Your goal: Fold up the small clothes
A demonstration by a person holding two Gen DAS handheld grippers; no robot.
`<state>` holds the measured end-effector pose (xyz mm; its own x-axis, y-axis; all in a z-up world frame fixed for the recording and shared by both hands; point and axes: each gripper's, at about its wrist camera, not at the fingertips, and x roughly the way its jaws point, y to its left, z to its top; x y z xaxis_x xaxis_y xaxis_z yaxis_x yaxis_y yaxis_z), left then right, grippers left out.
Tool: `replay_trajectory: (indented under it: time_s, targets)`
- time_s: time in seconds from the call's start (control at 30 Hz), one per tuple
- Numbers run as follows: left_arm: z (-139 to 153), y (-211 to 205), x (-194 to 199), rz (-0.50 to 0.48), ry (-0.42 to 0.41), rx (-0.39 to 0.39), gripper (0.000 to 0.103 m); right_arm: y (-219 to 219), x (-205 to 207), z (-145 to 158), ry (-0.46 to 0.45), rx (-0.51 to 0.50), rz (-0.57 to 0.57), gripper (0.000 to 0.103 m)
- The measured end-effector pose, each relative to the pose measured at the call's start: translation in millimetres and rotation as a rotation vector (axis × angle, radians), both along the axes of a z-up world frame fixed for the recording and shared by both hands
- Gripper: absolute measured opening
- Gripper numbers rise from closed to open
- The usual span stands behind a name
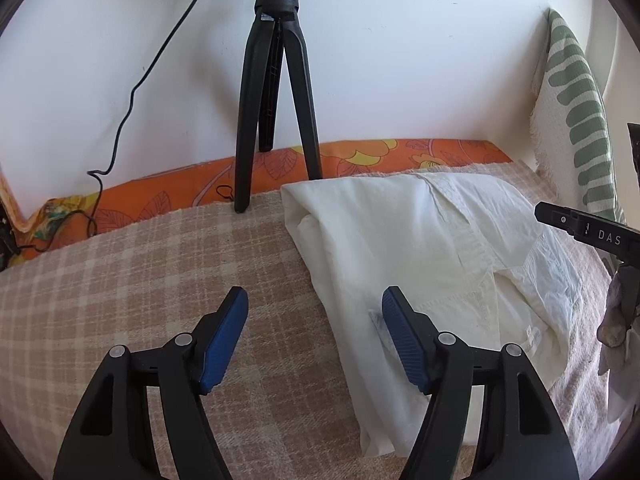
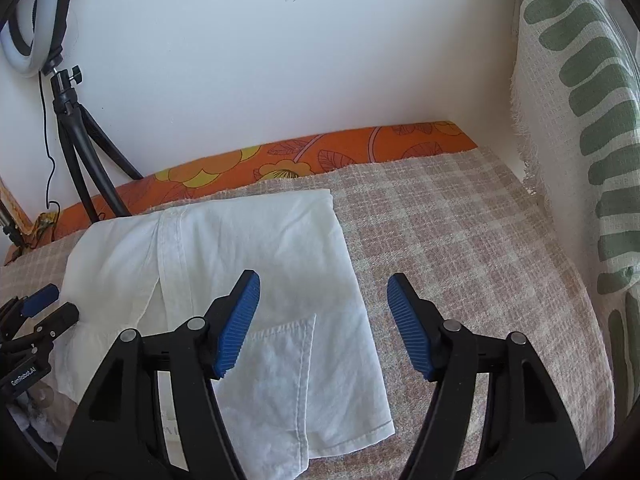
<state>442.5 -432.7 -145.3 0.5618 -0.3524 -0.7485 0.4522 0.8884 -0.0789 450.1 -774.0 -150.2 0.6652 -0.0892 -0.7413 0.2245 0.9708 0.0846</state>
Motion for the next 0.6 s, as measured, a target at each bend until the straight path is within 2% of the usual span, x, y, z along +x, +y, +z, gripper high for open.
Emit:
replay_trajectory:
  time_s: [0.07, 0.2, 0.6]
  targets:
    - [1.4, 2.0, -2.3, 0.005, -0.004, 0.023, 0.078, 1.1, -1.6, 4.2, -0.013, 0.002, 0.0, 0.083]
    - [4.4, 2.6, -9.5, -0.003, 0.006, 0.041, 0.078, 7.8, -9.3, 14.1, -0.035, 0.001, 0.01, 0.086]
    - [35.6, 19.2, -42.1, -0.001, -0.019, -0.013, 0.078, 35.0, -46.9, 60.1, -0.099, -0.041, 0.002, 0.086]
